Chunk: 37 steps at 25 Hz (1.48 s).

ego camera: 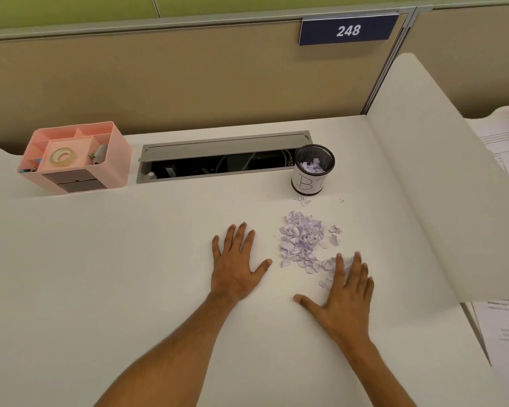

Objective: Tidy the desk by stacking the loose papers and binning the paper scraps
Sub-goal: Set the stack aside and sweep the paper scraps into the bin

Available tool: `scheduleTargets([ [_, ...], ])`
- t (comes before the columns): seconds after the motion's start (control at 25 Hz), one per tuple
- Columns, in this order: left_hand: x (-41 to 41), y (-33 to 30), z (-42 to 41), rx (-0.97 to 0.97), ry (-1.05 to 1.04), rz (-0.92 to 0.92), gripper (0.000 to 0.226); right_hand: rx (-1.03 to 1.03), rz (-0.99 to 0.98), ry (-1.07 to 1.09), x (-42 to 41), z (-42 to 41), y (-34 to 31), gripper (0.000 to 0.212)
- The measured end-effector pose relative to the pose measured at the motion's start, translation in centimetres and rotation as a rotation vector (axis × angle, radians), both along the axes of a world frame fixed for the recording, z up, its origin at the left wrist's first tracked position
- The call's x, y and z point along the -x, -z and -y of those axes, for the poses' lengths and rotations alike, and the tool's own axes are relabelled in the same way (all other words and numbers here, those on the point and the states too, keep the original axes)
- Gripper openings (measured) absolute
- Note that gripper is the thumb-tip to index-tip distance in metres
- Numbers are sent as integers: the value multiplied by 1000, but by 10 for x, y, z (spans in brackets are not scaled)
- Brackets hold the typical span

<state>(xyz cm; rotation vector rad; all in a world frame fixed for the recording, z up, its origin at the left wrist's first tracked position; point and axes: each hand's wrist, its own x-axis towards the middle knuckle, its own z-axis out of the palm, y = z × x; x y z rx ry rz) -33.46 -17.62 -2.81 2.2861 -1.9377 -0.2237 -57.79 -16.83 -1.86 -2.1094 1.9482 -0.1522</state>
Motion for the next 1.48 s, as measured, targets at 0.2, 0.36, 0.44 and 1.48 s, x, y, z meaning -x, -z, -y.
scheduleTargets([
  [0.2,0,1,0,-1,4,4,81,80,6,-67,-22,59,1,103],
  [0.36,-1,1,0,-2,1,5,82,117,-110,-172,-38,99,-10,72],
  [0.44,0,0,0,-5,-1,6,82,107,-179,-261,-44,106,-19,54],
  [1.48,-1,0,1,-12,-11,-16,80,126,-87,-407,-75,254,-136,35],
])
